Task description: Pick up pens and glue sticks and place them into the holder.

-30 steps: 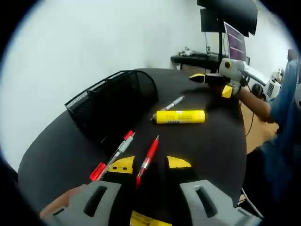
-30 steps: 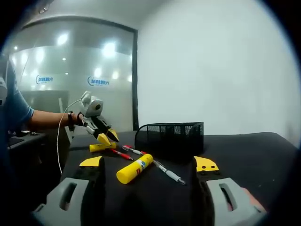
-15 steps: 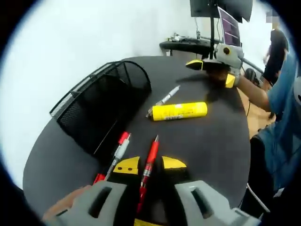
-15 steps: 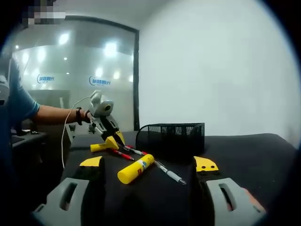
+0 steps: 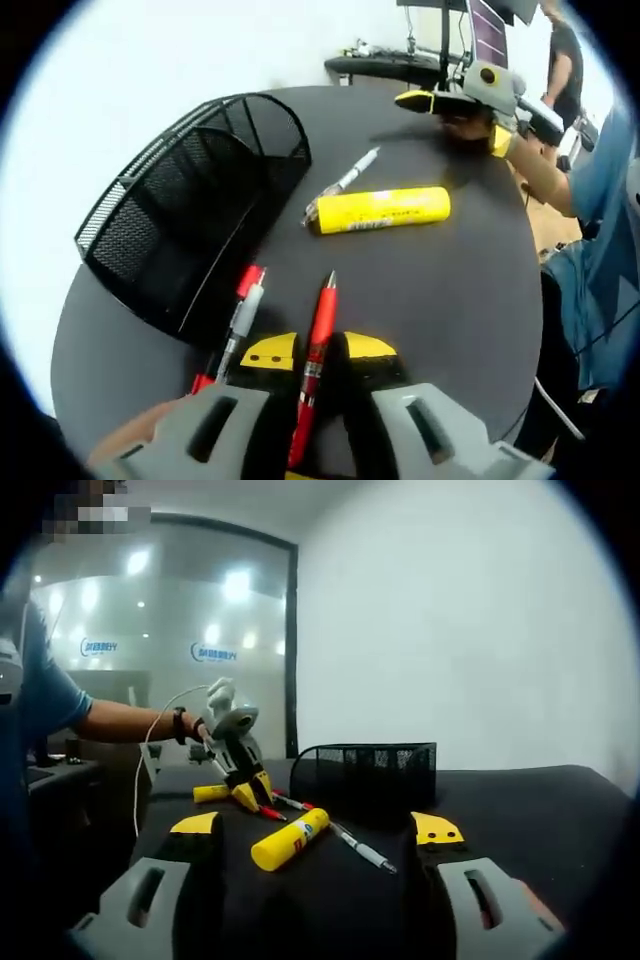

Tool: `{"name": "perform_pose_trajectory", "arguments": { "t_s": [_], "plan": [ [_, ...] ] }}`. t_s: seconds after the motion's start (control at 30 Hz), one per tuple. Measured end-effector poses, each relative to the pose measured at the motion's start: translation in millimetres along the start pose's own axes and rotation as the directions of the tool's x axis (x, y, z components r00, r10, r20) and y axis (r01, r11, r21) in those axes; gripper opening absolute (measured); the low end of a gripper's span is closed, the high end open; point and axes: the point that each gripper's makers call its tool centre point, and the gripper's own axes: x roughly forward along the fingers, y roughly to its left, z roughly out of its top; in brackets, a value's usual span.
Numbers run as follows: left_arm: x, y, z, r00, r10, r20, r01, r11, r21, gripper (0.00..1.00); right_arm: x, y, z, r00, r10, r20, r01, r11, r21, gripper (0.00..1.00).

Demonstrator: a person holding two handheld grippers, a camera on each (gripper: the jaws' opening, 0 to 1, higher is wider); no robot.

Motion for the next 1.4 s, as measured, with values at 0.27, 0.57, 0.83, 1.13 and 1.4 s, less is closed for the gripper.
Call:
{"name": "perform_pose_trajectory", "arguments": {
  "t_s": [0.27,0.57,0.83,1.13,1.4],
  "plan": [
    [11,-7.9,2.2,0.999,-0.033,-0.025,0.032,0.999,-0.029,0.16,0,-1,0.2,1.0,0.003,0.0,-0.003,1.0,0.003,0.68],
    [7,1.2,1.2,0.999,-0.03,-0.025,0.029,0.999,-0.028,0.11,0,-1,1.4,1.0,0.004,0.008,-0.004,1.0,0.012,0.68],
    [-14,21.5,19.6,0.996,0.02,0.083,-0.016,0.999,-0.05,0.07,0,-2,1.8,1.0,0.001,0.011,-0.001,1.0,0.019,0.68],
    [-44,8.1,41.9,0.956,0.073,0.283,-0.042,0.993,-0.114,0.06,-1,-2,1.6,1.0,0.001,0.011,-0.001,1.0,0.028,0.65],
    [-74,-4.9,54.5,0.885,0.136,0.446,-0.06,0.982,-0.179,0.06,-5,3,8.7,0.999,0.03,0.032,-0.033,0.992,0.12,0.57]
  ]
}}
